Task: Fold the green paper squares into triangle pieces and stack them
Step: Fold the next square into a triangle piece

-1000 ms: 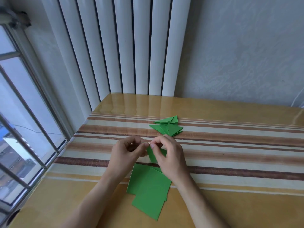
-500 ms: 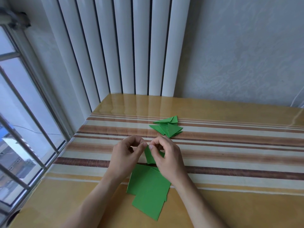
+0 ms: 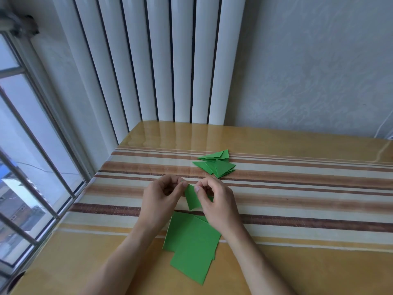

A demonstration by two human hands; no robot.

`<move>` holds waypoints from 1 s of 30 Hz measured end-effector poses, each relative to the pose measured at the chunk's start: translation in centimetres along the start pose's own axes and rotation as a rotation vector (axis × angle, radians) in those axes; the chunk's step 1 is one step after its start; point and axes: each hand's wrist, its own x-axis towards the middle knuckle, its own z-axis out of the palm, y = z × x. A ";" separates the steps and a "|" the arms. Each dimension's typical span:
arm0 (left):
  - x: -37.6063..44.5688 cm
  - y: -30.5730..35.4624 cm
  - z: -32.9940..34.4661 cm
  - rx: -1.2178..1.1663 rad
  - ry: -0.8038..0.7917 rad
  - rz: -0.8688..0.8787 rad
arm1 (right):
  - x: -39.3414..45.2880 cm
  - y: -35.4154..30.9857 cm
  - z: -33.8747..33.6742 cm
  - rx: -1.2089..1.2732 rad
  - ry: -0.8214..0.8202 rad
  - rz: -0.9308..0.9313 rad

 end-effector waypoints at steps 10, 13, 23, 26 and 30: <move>0.3 0.1 -0.6 -0.037 0.042 -0.027 | 0.2 0.4 -0.7 0.025 0.041 0.048; 0.4 -0.2 -0.8 -0.040 0.043 -0.042 | 0.2 0.6 -0.6 -0.007 0.015 0.066; 0.1 -0.1 -0.7 -0.145 -0.034 -0.169 | 0.4 0.9 -1.1 0.027 0.038 0.158; 0.1 -0.3 -0.8 -0.145 -0.057 -0.172 | 0.4 0.9 -1.1 0.039 0.042 0.141; 0.2 -0.3 -0.7 -0.152 -0.057 -0.150 | 0.2 0.3 -1.1 0.047 0.026 0.044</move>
